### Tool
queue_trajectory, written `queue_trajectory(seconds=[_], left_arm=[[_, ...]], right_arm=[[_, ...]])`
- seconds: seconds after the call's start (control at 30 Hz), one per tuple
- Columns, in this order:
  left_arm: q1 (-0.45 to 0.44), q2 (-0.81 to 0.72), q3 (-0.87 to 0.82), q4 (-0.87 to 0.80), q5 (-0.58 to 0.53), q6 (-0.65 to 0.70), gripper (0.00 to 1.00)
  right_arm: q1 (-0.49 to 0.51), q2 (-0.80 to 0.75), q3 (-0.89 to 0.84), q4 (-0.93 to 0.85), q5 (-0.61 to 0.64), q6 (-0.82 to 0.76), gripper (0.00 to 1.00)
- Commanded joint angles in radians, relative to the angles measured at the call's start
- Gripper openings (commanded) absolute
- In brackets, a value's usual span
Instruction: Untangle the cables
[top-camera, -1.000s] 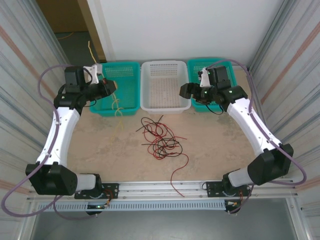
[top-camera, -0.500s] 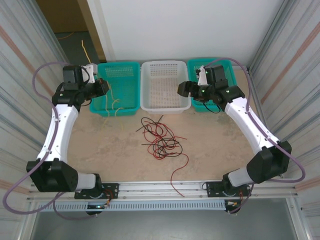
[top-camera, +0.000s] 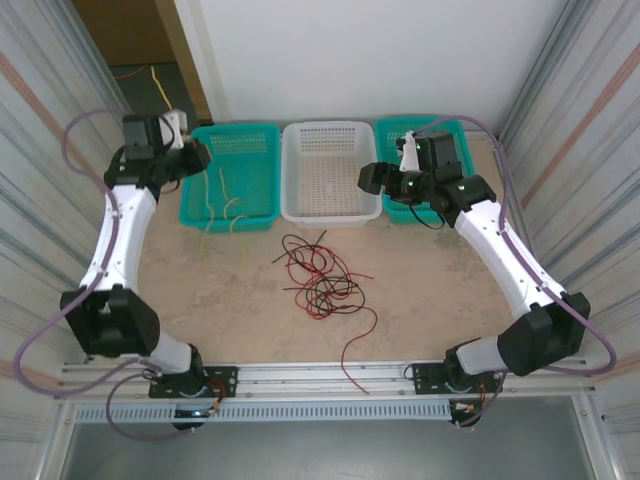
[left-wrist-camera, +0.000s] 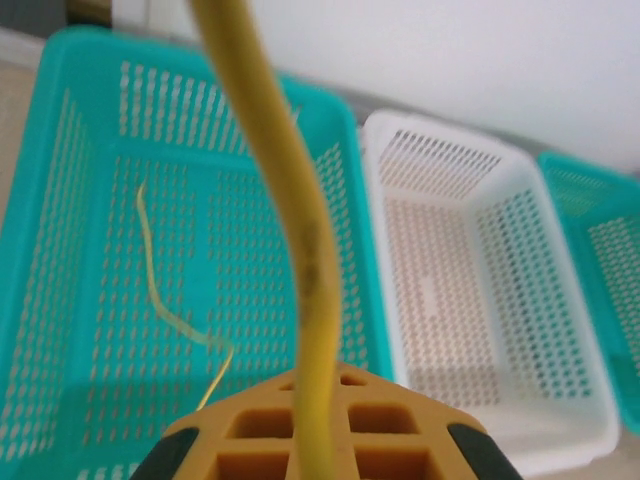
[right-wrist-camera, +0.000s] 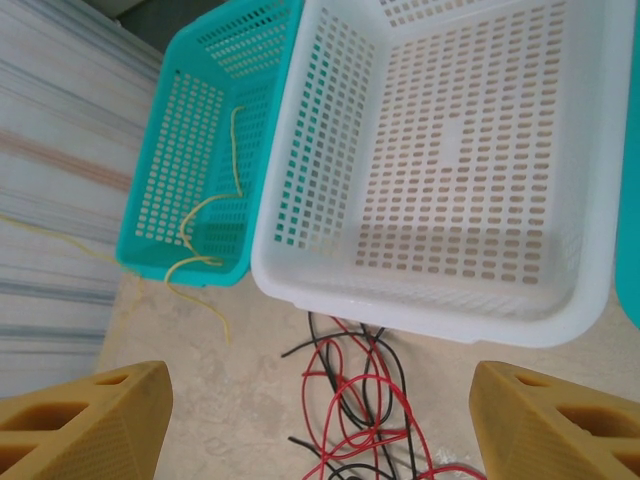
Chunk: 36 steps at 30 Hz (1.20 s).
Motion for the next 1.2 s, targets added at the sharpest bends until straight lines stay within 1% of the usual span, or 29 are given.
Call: queue_trajectory(seconds=[0.0,0.07,0.13,0.17,0.23,0.27,0.3,0.33,0.37,0.4,0.43,0.5,0.53,0.57,0.6,0.63,0.7,0.8,0.87,1.0,1.17], left_arm=[[0.0,0.099,0.137,0.031,0.023,-0.03,0.0],[-0.01,0.179,0.193,0.016,-0.013,-0.033,0.0],[-0.046,0.245,0.229,0.002,-0.093,0.009,0.0],[-0.07,0.276,0.239,0.001,-0.132,0.041,0.06],[-0.109,0.324,0.241,0.004,-0.246,0.079,0.42],[-0.123,0.342,0.239,0.006,-0.309,0.086,0.55],[-0.133,0.352,0.231,0.009,-0.363,0.086,0.64],[-0.144,0.355,0.215,0.022,-0.426,0.085,0.76],[-0.158,0.35,0.192,0.043,-0.491,0.094,0.98],[-0.177,0.345,0.177,0.058,-0.558,0.117,0.99],[-0.206,0.344,0.166,0.072,-0.683,0.154,0.99],[-0.282,0.355,0.148,0.138,-0.981,0.25,0.99],[-0.32,0.369,0.137,0.199,-1.116,0.321,0.99],[-0.35,0.383,0.123,0.27,-1.229,0.392,0.99],[-0.371,0.393,0.109,0.324,-1.295,0.442,0.99],[-0.387,0.398,0.094,0.359,-1.331,0.47,0.99],[-0.413,0.383,0.058,0.366,-1.352,0.445,0.99],[-0.472,0.315,-0.029,0.376,-1.369,0.379,0.99],[-0.527,0.262,-0.104,0.445,-1.399,0.4,0.99],[-0.647,0.13,-0.249,0.556,-1.347,0.388,0.99],[-0.791,0.035,-0.295,0.636,-1.318,0.397,0.99]], right_arm=[[0.004,0.004,-0.013,0.026,-0.004,0.019,0.77],[0.007,0.008,-0.013,0.028,-0.002,0.024,0.77],[0.009,0.013,-0.008,0.02,0.0,0.029,0.77],[0.01,0.015,0.0,0.01,-0.002,0.03,0.77],[0.013,0.016,0.014,-0.007,0.003,0.028,0.77],[0.015,0.015,0.023,-0.018,0.005,0.028,0.77],[0.015,0.017,0.03,-0.028,0.007,0.029,0.77],[0.016,0.017,0.039,-0.041,0.011,0.031,0.77],[0.016,0.019,0.048,-0.057,0.016,0.034,0.77],[0.017,0.018,0.054,-0.07,0.022,0.039,0.77],[0.016,0.021,0.063,-0.087,0.027,0.044,0.77],[0.014,0.022,0.076,-0.116,0.034,0.052,0.77],[0.011,0.024,0.083,-0.131,0.037,0.058,0.77],[0.009,0.032,0.095,-0.149,0.041,0.065,0.77],[0.004,0.039,0.107,-0.164,0.042,0.073,0.77],[0.0,0.047,0.121,-0.183,0.044,0.083,0.77],[-0.006,0.064,0.151,-0.222,0.055,0.098,0.77],[-0.007,0.064,0.159,-0.246,0.065,0.116,0.76],[-0.005,0.05,0.136,-0.236,0.068,0.127,0.77],[-0.006,0.034,0.098,-0.221,0.093,0.141,0.77],[-0.012,0.028,0.078,-0.186,0.109,0.157,0.78]])
